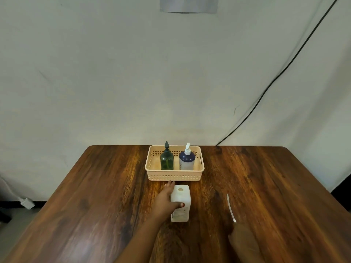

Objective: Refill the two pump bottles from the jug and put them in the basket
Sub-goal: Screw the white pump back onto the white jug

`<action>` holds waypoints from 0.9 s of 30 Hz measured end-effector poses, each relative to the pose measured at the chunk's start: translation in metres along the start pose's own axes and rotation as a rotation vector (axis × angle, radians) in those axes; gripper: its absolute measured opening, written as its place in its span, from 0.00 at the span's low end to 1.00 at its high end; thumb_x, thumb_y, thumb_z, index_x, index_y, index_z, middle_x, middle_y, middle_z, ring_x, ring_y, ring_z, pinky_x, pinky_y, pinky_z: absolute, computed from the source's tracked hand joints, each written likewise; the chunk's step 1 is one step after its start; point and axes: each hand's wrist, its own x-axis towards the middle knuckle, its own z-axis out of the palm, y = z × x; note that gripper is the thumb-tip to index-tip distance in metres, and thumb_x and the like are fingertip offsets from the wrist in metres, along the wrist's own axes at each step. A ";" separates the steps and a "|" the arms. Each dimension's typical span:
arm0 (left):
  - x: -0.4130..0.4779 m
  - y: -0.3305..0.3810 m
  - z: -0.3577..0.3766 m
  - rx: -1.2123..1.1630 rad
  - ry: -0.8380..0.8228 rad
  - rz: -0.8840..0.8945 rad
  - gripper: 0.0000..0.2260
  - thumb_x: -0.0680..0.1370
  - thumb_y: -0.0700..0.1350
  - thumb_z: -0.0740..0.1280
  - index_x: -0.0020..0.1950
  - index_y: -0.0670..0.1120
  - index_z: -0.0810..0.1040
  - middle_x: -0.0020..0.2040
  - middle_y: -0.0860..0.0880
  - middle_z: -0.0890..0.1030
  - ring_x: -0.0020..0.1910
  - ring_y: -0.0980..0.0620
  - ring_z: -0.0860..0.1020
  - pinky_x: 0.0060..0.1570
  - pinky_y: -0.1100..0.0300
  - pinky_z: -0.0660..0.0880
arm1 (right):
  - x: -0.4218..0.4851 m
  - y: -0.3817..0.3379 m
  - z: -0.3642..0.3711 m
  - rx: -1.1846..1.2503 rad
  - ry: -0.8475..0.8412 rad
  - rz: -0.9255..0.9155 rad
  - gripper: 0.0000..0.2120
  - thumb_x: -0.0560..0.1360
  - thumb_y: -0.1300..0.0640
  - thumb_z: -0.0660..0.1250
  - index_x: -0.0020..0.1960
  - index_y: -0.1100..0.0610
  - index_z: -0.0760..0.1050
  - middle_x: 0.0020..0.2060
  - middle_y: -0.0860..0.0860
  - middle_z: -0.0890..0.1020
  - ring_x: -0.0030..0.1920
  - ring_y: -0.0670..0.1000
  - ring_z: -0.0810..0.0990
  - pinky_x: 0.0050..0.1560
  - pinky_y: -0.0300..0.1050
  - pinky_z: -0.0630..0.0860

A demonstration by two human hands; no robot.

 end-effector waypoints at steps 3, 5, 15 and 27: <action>0.007 0.003 0.003 0.046 0.031 -0.014 0.34 0.73 0.45 0.71 0.75 0.46 0.60 0.77 0.51 0.58 0.76 0.50 0.57 0.73 0.54 0.58 | -0.004 0.012 0.006 0.105 -0.043 -0.072 0.18 0.81 0.59 0.49 0.68 0.60 0.67 0.68 0.55 0.71 0.67 0.51 0.71 0.67 0.40 0.64; 0.010 0.003 0.004 0.066 0.056 -0.025 0.32 0.73 0.45 0.71 0.74 0.46 0.62 0.76 0.51 0.61 0.75 0.50 0.60 0.72 0.54 0.60 | -0.004 0.007 0.001 0.081 -0.073 -0.054 0.15 0.80 0.59 0.54 0.64 0.59 0.71 0.64 0.54 0.75 0.64 0.49 0.74 0.65 0.36 0.65; 0.016 0.004 0.000 0.132 0.049 -0.045 0.32 0.71 0.44 0.73 0.73 0.45 0.65 0.73 0.47 0.68 0.71 0.46 0.66 0.68 0.52 0.67 | -0.067 -0.073 -0.122 1.210 -0.474 -0.487 0.11 0.69 0.57 0.66 0.45 0.62 0.83 0.36 0.62 0.84 0.32 0.55 0.81 0.31 0.42 0.79; 0.017 0.007 0.001 0.145 0.043 -0.073 0.30 0.70 0.45 0.74 0.70 0.47 0.68 0.70 0.47 0.71 0.68 0.45 0.70 0.63 0.51 0.72 | -0.078 -0.097 -0.142 1.327 -0.475 -0.305 0.11 0.73 0.63 0.63 0.39 0.66 0.83 0.35 0.67 0.83 0.30 0.57 0.82 0.27 0.42 0.80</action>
